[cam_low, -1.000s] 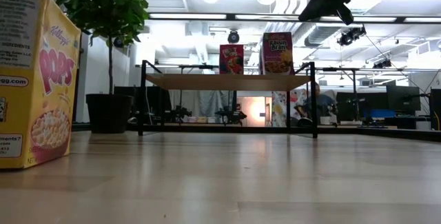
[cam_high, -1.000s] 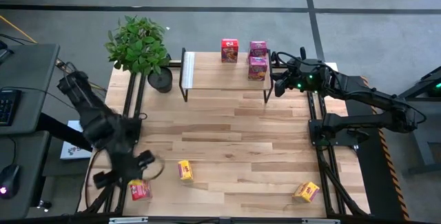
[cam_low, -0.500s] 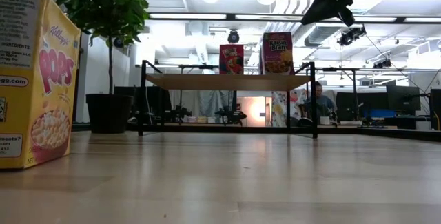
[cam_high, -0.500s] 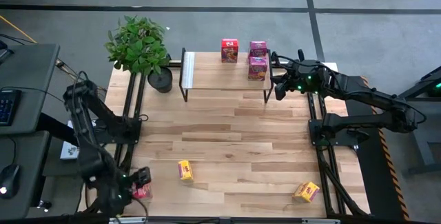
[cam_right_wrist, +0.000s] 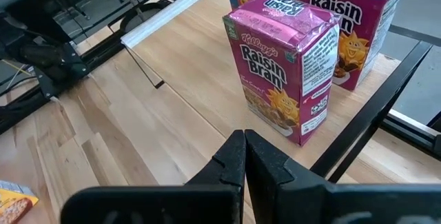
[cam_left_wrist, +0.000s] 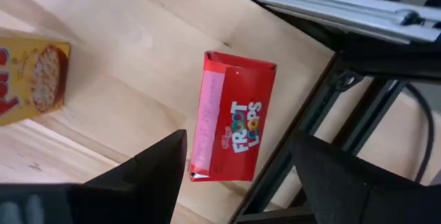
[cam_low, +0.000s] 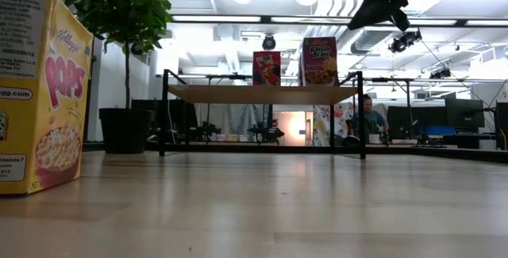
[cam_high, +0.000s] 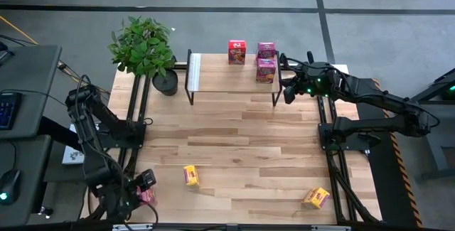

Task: Stack cereal on shelf
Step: Put the red cereal box on the shelf

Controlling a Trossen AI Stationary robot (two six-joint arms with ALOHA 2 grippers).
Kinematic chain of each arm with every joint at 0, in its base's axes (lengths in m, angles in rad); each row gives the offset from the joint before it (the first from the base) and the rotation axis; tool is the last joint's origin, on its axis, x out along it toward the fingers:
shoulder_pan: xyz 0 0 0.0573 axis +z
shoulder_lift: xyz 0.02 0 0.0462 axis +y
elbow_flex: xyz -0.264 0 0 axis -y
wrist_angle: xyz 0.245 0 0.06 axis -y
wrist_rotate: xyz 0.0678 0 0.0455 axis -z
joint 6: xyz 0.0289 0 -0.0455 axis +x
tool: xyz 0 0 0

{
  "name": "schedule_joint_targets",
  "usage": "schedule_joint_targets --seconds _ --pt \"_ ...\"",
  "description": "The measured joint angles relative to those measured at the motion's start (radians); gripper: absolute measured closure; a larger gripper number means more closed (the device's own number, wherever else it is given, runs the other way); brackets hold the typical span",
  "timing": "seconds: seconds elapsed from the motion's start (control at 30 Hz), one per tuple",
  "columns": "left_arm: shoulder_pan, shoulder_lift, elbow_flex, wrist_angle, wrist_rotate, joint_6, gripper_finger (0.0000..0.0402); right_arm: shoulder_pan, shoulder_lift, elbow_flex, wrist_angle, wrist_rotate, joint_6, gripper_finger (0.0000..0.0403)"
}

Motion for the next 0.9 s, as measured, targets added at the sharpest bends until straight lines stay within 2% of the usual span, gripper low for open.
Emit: schedule_joint_targets --seconds 0.5,0.7,0.9 --pt "0.000 0.000 -0.111 0.129 0.000 0.041 0.0151 0.000 0.000 0.000 -0.010 -0.002 0.000 0.0402" --pt "0.012 0.004 -0.154 0.195 -0.032 0.053 0.0151 0.000 0.000 0.000 -0.010 -0.002 0.000 0.0402" --pt "0.017 0.005 -0.191 0.226 -0.008 0.045 0.0151 0.000 0.000 0.000 -0.010 -0.002 0.000 0.0402"
